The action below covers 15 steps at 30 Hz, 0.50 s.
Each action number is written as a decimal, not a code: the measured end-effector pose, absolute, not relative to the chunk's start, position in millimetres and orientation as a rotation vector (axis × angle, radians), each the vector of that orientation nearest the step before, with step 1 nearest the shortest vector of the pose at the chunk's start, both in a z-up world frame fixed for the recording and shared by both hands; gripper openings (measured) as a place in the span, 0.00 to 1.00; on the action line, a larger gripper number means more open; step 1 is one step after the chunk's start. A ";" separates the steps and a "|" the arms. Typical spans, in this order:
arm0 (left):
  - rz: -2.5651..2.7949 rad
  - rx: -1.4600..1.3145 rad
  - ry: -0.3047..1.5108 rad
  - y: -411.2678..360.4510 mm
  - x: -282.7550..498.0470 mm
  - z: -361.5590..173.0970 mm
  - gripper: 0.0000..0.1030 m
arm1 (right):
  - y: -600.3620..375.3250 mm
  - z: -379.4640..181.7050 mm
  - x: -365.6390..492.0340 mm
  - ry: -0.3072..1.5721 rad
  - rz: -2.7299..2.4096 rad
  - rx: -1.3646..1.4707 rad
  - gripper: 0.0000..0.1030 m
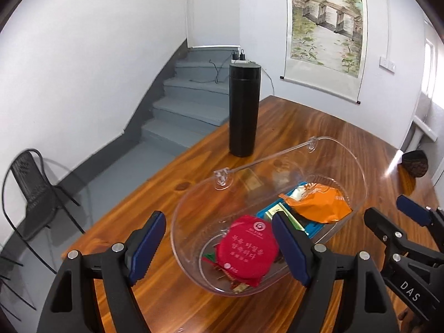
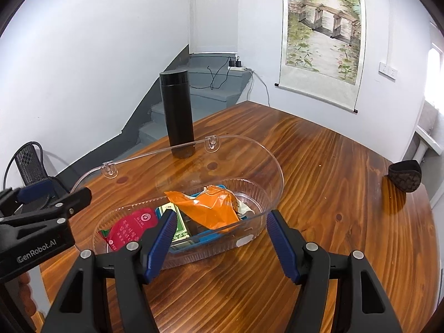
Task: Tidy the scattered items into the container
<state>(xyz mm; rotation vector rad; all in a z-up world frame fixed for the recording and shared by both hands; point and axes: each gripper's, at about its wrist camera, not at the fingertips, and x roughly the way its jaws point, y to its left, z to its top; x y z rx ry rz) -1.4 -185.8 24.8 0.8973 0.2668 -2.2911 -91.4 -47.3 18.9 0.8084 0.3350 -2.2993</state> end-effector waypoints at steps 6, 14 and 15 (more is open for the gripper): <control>-2.272 0.848 0.257 -175.7 13.1 29.9 0.78 | -48.0 18.3 -78.5 0.346 -2.317 0.788 0.73; -2.246 0.813 0.332 -180.2 38.2 33.1 0.78 | -51.5 13.7 -60.6 0.337 -2.334 0.794 0.75; -2.252 0.808 0.343 -180.7 41.3 32.7 0.78 | -53.4 13.0 -58.4 0.342 -2.329 0.793 0.76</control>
